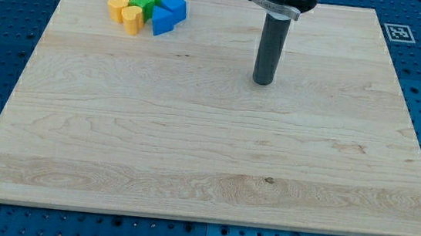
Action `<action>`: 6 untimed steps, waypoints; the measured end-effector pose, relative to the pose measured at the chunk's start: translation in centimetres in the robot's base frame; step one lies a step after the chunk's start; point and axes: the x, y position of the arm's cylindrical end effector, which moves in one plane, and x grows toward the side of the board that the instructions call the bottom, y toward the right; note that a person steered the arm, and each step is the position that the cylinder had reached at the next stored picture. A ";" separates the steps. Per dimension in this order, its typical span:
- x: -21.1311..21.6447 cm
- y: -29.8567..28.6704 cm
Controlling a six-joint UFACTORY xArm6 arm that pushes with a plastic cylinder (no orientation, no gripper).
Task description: Point at the yellow hexagon
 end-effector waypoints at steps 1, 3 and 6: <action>0.0 0.0; -1.3 -3.9; -6.9 -27.2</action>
